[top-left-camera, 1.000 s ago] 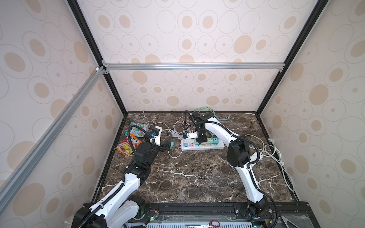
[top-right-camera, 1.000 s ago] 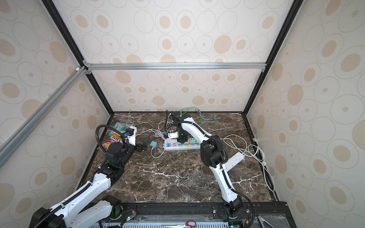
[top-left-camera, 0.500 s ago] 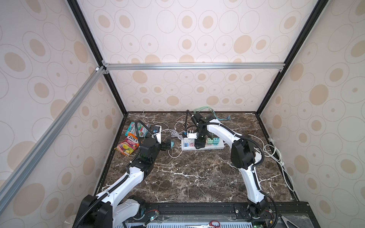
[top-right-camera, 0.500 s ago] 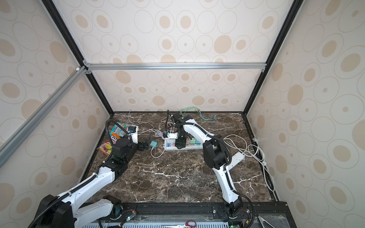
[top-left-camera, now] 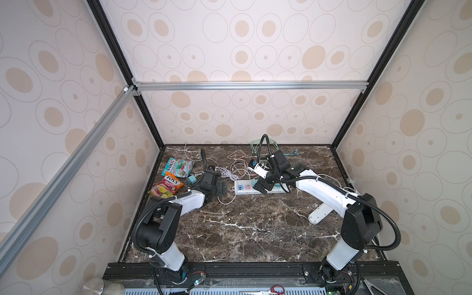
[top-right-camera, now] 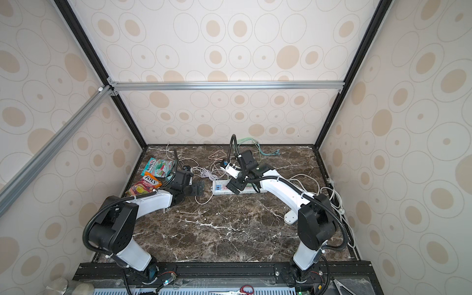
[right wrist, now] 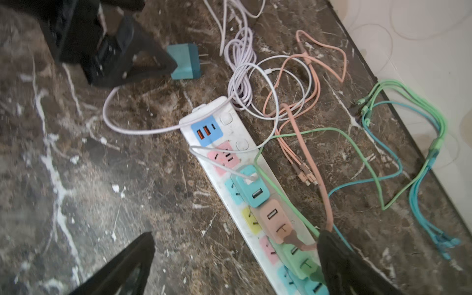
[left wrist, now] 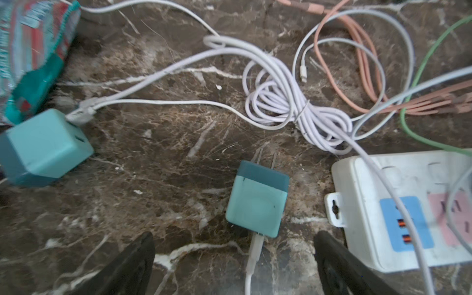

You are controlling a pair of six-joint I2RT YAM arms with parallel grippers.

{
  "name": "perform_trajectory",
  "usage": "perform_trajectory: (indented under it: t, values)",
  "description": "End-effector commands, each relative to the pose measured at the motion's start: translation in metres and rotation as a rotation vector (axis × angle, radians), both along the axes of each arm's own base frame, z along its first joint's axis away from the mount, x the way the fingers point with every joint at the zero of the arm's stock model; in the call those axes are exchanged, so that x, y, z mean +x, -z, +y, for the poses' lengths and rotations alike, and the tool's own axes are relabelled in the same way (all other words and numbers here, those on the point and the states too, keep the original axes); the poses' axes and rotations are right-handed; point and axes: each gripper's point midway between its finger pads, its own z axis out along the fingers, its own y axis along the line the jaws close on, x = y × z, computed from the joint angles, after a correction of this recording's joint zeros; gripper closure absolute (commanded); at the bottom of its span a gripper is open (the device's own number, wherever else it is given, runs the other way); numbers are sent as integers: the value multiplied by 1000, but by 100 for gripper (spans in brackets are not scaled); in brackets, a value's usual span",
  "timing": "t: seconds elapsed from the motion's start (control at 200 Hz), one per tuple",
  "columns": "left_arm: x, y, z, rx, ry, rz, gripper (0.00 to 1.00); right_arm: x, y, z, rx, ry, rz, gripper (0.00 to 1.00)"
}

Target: Insert the plug

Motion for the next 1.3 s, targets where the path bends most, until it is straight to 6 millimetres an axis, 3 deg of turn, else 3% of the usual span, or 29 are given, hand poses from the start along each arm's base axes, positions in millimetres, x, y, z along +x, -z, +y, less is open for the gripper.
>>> perform_trajectory:
  t: [0.0, 0.18, 0.35, 0.465, 0.675, 0.71, 0.86, 0.98, 1.22, 1.296]
  values:
    - [16, -3, -5, -13, -13, 16, 5, 11, -22, 11, 269, 244, 43, 0]
    - [26, 17, -9, 12, 2, 57, 7, 13, -12, -7, 390, 478, 87, 1]
    - [25, 38, 6, 47, -76, 108, 13, 13, 9, -53, 256, 705, 46, 1]
    - [15, 51, 24, 53, -132, 144, 17, -4, 23, -62, 186, 683, 87, 1]
    - [-15, 61, 77, 94, -270, 182, 17, -26, 50, -82, 121, 720, 129, 1]
    - [-21, 60, 85, 93, -295, 183, 23, -28, 55, -84, 134, 744, 137, 1]
    - [-36, 50, 112, 82, -388, 166, 19, -30, 73, -70, 247, 805, 243, 9]
    - [-36, 34, 112, 70, -390, 142, 18, -24, 86, -50, 346, 828, 318, 15]
    - [-33, -8, 111, 23, -385, 28, 8, -16, 120, -35, 421, 927, 388, 17]
    - [-34, -15, 112, 22, -382, 9, 5, -14, 124, -27, 441, 928, 401, 25]
